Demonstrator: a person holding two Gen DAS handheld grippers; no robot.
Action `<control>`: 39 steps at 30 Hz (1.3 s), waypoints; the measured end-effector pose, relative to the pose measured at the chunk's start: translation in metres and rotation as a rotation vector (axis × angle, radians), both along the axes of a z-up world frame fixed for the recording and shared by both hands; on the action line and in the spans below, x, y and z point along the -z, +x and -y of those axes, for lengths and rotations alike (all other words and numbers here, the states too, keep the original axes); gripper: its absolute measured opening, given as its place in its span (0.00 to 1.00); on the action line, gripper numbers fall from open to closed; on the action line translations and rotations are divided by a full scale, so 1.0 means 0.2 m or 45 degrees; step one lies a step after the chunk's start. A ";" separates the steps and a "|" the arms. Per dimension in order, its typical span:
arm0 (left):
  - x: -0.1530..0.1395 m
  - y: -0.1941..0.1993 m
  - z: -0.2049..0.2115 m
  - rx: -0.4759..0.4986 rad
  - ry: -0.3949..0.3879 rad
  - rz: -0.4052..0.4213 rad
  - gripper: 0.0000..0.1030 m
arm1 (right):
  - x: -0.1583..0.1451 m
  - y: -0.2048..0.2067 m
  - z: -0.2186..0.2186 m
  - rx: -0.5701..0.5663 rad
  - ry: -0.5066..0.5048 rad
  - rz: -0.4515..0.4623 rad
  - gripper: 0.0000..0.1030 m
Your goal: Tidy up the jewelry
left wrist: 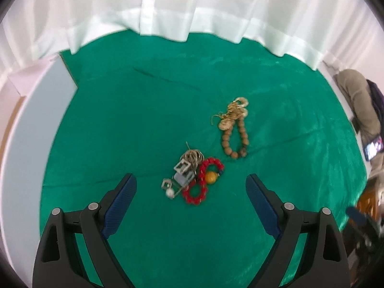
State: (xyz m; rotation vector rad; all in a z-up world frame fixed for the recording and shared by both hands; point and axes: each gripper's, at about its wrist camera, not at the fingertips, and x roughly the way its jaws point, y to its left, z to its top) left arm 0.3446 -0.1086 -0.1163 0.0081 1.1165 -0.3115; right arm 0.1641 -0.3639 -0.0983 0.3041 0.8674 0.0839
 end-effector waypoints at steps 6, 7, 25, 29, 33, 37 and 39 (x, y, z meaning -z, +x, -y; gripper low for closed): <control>0.13 0.11 0.05 -0.047 0.005 -0.082 0.81 | 0.01 0.08 0.02 -0.034 -0.057 -0.041 0.61; 0.15 0.13 0.06 -0.055 0.005 -0.091 0.79 | 0.01 0.11 0.02 -0.039 -0.058 -0.050 0.61; 0.32 0.23 0.06 -0.106 -0.026 -0.133 0.12 | 0.15 0.17 -0.04 -0.051 -0.050 -0.126 0.61; 0.26 0.19 -0.01 -0.114 -0.061 -0.088 0.02 | 0.15 0.19 -0.07 -0.068 -0.042 -0.137 0.61; 0.20 0.12 -0.13 -0.128 -0.080 -0.035 0.01 | 0.16 0.25 -0.10 -0.083 0.024 -0.157 0.61; 0.17 0.04 -0.30 -0.154 -0.104 -0.018 0.01 | 0.18 0.34 -0.17 -0.112 0.105 -0.192 0.61; 0.18 0.00 -0.37 -0.166 -0.109 -0.022 0.01 | 0.20 0.40 -0.22 -0.122 0.136 -0.213 0.61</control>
